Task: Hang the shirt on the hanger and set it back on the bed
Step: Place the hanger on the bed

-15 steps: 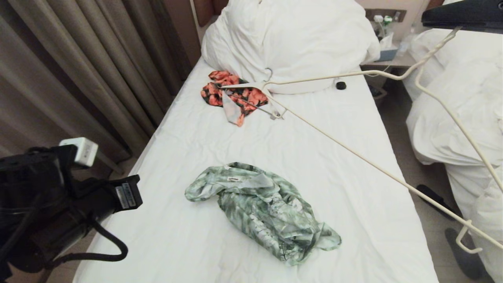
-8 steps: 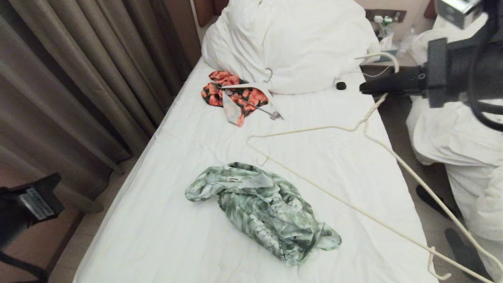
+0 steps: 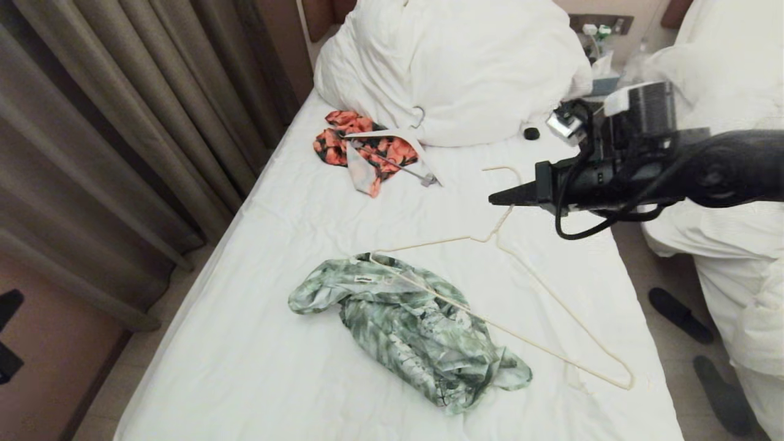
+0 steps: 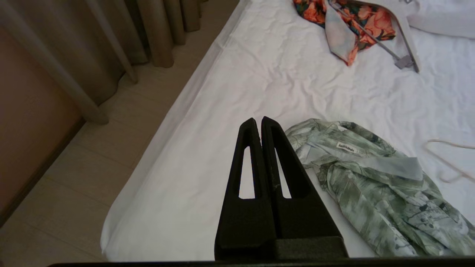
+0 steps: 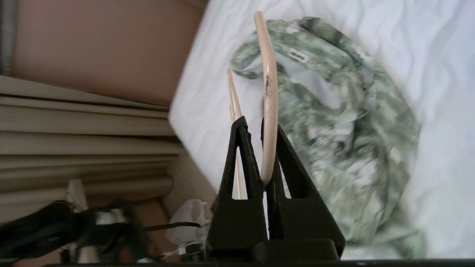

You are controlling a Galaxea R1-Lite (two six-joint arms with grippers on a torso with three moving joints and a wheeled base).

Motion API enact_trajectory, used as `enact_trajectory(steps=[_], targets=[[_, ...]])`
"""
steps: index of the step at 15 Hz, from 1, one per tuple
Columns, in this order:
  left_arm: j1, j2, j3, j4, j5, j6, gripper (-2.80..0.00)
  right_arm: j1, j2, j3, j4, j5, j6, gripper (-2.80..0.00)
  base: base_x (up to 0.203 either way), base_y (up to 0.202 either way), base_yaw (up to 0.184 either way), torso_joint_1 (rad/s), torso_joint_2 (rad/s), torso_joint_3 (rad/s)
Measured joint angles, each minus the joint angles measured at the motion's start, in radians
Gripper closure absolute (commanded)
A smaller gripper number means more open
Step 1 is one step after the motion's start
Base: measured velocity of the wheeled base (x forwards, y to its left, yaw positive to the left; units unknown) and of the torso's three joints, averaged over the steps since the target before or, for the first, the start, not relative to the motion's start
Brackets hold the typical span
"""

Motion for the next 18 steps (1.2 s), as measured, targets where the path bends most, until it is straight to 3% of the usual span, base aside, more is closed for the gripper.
enact_trajectory(steps=[6, 11, 12, 18], targets=[[0.0, -0.132, -0.049, 0.183, 0.001, 0.006, 0.0, 0.009, 0.3, -0.156, -0.052, 0.007, -0.044, 0.0, 0.0, 0.0, 0.0, 0.0, 0.0, 0.0], [-0.004, -0.162, -0.072, 0.241, -0.001, 0.007, 0.0, 0.041, 0.415, -0.152, -0.051, -0.053, -0.052, 0.0, 0.0, 0.0, 0.0, 0.0, 0.0, 0.0], [-0.003, -0.167, -0.072, 0.254, 0.0, 0.008, 0.0, 0.046, 0.425, -0.143, -0.052, -0.071, -0.053, -2.8, 0.0, 0.0, 0.0, 0.0, 0.0, 0.0], [-0.001, -0.209, -0.082, 0.319, 0.008, 0.025, 0.0, 0.064, 0.405, -0.043, -0.05, -0.194, -0.051, -2.8, 0.0, 0.0, 0.0, 0.0, 0.0, 0.0]])
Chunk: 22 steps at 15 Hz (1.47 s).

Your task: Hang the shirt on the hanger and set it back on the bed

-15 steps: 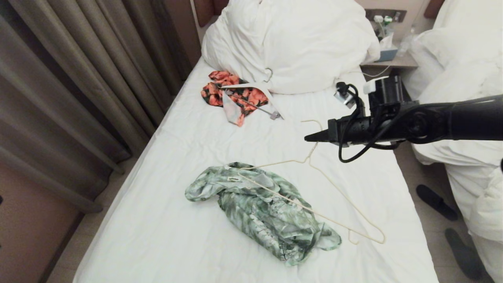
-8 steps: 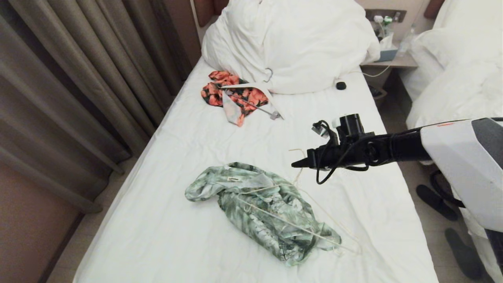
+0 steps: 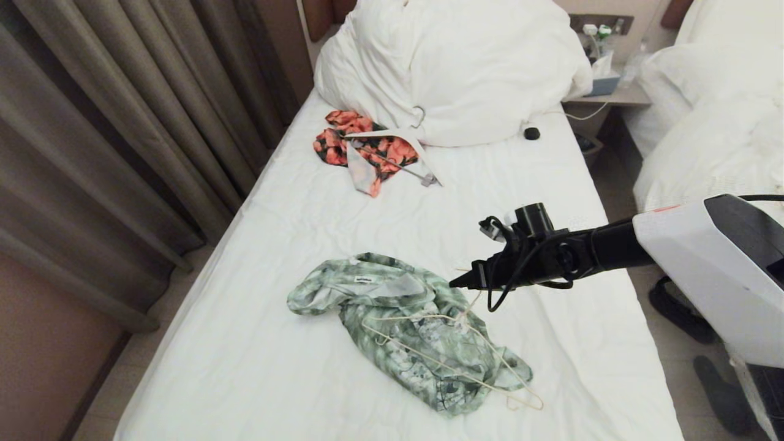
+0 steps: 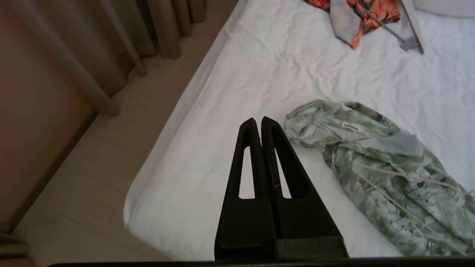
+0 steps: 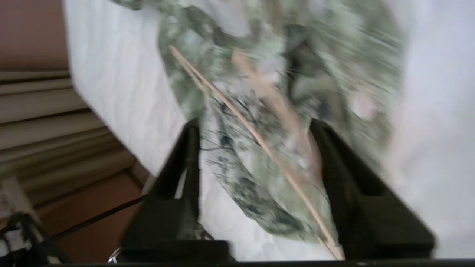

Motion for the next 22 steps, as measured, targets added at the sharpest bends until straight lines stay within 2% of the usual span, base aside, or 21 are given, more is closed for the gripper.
enact_trajectory(steps=[2, 6, 7, 8, 13, 15, 19, 22], targets=[[0.0, -0.019, -0.01, 0.046, -0.001, 0.0, 0.0, -0.014, -0.048, 0.068, 0.002, -0.063, -0.013, -2.8, 0.0, 0.0, 0.0, 0.0, 0.0, 0.0], [0.0, -0.051, -0.014, 0.099, -0.002, -0.001, 0.0, -0.061, -0.149, 0.243, 0.005, -0.159, -0.105, -2.8, 0.0, 0.0, 0.0, 0.0, 0.0, 0.0], [0.0, -0.055, -0.012, 0.104, -0.001, -0.001, 0.0, -0.071, -0.176, 0.275, 0.004, -0.181, -0.114, -0.71, 0.0, 0.0, 0.0, 0.0, 0.0, 0.0], [0.0, -0.058, -0.011, 0.104, -0.001, -0.001, 0.0, -0.081, -0.207, 0.305, 0.0, -0.199, -0.118, 0.0, 0.0, 0.0, 0.0, 0.0, 0.0, 0.0], [-0.006, -0.103, 0.013, 0.103, -0.009, -0.003, 0.0, -0.1, -0.378, 0.442, -0.004, -0.22, -0.118, 0.0, 0.0, 0.0, 0.0, 0.0, 0.0, 0.0], [-0.045, -0.153, 0.014, 0.105, -0.008, -0.002, 0.0, -0.099, -0.484, 0.515, -0.005, -0.245, -0.117, 0.0, 0.0, 0.0, 0.0, 0.0, 0.0, 0.0], [-0.092, -0.209, -0.004, 0.109, 0.005, 0.005, 0.0, -0.1, -0.794, 0.672, 0.001, -0.348, -0.116, 0.0, 0.0, 0.0, 0.0, 0.0, 0.0, 0.0], [-0.05, -0.24, -0.038, 0.197, -0.014, 0.057, 0.0, -0.1, -1.074, 0.734, 0.072, -0.399, -0.116, 0.0, 0.0, 0.0, 0.0, 0.0, 0.0, 0.0]])
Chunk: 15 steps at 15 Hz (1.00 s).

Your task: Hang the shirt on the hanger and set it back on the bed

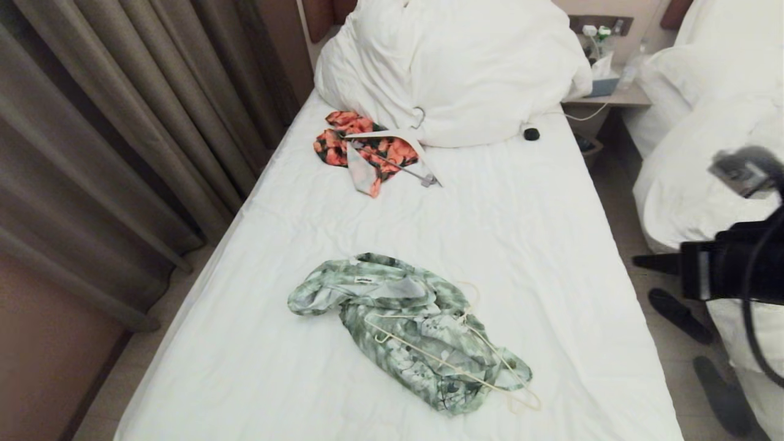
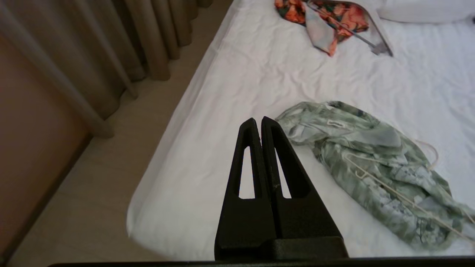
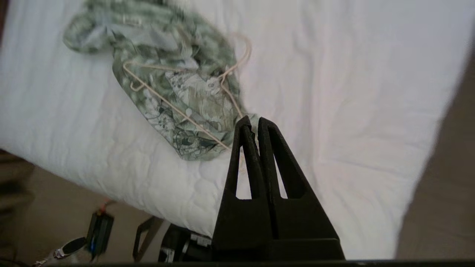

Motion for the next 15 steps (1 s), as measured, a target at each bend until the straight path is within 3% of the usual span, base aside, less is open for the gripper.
enact_trajectory(steps=[5, 8, 11, 15], targets=[[0.031, -0.14, 0.118, 0.03, -0.115, 0.027, 0.0, -0.002, -0.471, 0.049, 0.242, -0.102, 0.01, 0.0, 0.0, 0.0, 0.0, 0.0, 0.0, 0.0], [0.032, -0.208, 0.191, 0.03, -0.17, 0.032, 0.0, -0.088, -0.717, 0.135, 0.34, -0.141, 0.01, 0.0, 0.0, 0.0, 0.0, 0.0, 0.0, 0.0], [0.032, -0.254, 0.246, 0.023, -0.205, 0.033, 0.0, -0.177, -0.926, 0.233, 0.362, -0.121, 0.002, 0.0, 0.0, 0.0, 0.0, 0.0, 0.0, 0.0], [0.032, -0.272, 0.34, 0.001, -0.232, 0.056, 0.0, -0.236, -1.132, 0.421, 0.313, -0.019, -0.112, 0.0, 0.0, 0.0, 0.0, 0.0, 0.0, 0.0]])
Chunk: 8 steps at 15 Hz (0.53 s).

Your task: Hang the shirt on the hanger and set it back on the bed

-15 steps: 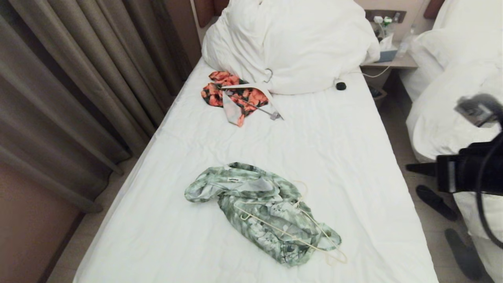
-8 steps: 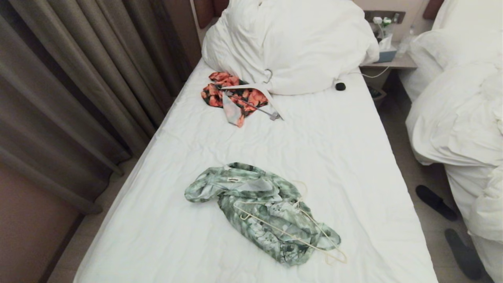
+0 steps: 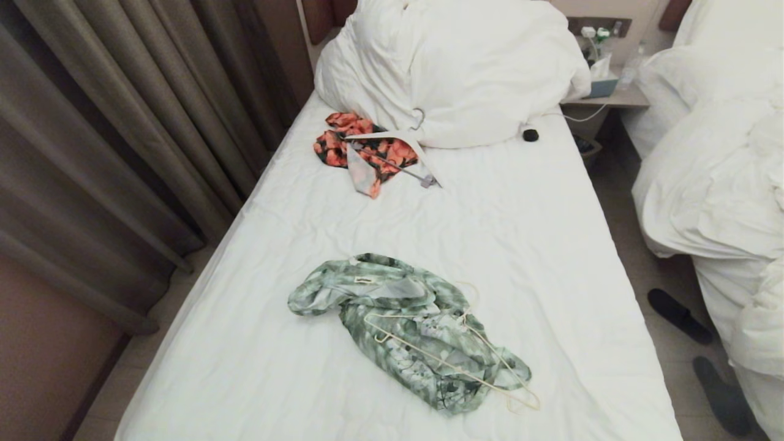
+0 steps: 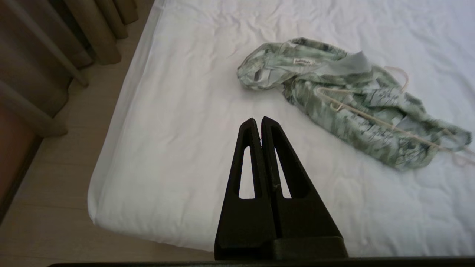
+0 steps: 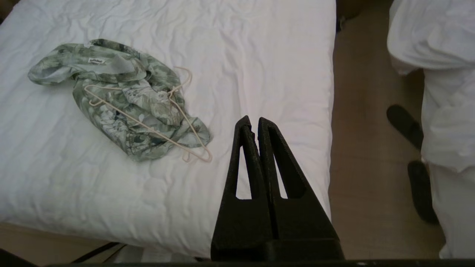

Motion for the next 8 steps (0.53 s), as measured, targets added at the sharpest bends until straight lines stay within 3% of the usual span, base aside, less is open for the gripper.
enact_trajectory(steps=[4, 8], targets=[[0.0, -0.001, 0.103, -0.099, -0.009, 0.044, 0.0, -0.011, -0.121, 0.239, -0.134, 0.016, -0.039, 0.0, 0.0, 0.0, 0.0, 0.0, 0.0, 0.0], [0.0, -0.001, 0.141, -0.105, -0.051, 0.078, 0.0, -0.012, -0.157, 0.446, -0.341, 0.001, -0.074, 0.0, 0.0, 0.0, 0.0, 0.0, 0.0, 0.0]])
